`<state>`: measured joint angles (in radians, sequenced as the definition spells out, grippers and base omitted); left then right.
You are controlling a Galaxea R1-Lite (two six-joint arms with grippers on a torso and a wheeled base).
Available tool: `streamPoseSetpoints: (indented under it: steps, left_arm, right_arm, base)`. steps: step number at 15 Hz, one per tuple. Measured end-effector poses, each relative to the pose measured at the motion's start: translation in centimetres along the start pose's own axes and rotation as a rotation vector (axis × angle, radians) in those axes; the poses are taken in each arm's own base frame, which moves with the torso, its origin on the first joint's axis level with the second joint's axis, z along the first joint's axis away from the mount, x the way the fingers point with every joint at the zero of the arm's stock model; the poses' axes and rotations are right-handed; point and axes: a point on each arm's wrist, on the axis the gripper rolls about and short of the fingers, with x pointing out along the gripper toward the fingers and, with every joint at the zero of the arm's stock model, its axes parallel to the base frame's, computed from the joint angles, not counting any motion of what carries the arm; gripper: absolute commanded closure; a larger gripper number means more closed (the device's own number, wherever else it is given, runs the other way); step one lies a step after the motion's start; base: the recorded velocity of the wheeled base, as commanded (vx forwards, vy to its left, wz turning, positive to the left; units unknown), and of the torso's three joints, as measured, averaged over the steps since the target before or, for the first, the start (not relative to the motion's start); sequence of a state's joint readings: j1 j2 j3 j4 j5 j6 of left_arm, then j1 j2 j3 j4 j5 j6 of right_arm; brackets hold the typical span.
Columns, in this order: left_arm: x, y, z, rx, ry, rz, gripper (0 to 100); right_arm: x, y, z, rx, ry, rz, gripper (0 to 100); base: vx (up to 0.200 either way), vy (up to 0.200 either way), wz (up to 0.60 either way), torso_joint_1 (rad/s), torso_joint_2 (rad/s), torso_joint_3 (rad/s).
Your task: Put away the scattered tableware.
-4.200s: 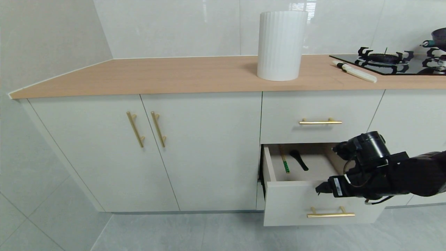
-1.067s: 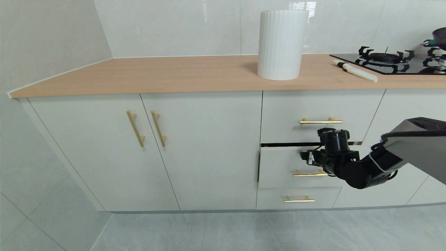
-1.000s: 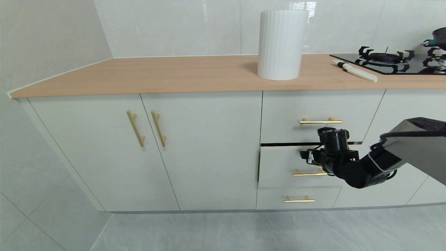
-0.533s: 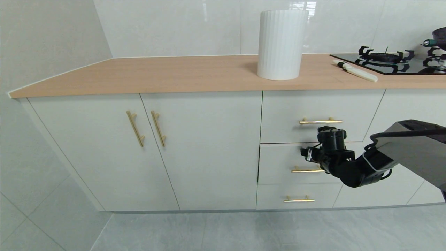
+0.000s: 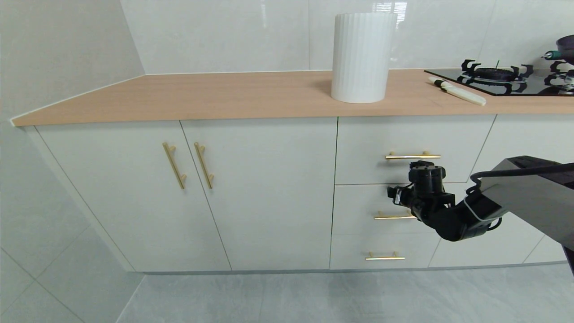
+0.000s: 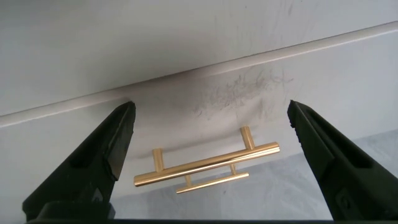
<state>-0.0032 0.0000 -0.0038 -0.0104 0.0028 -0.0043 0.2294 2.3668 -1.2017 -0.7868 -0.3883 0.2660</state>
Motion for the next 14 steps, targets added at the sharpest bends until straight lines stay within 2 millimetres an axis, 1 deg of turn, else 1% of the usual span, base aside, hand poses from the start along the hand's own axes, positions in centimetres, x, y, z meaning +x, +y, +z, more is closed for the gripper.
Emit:
streamPoseSetpoints:
  steps: [10,12,14]
  left_arm:
    - [0.0,0.0,0.0,0.0,-0.001,0.0,0]
    - [0.0,0.0,0.0,0.0,-0.001,0.0,0]
    - [0.0,0.0,0.0,0.0,0.0,0.0,0]
  right_arm:
    - [0.5,0.1,0.2,0.017,-0.025,0.003,0]
    - [0.0,-0.1,0.6,0.022,-0.035,-0.001,0]
    - [-1.6,-0.5,1.7,0.024,-0.042,-0.001,0]
  base:
    - [0.0,0.0,0.0,0.0,0.0,0.0]
    - [0.0,0.0,0.0,0.0,0.0,0.0]
    - [0.0,0.0,0.0,0.0,0.0,0.0]
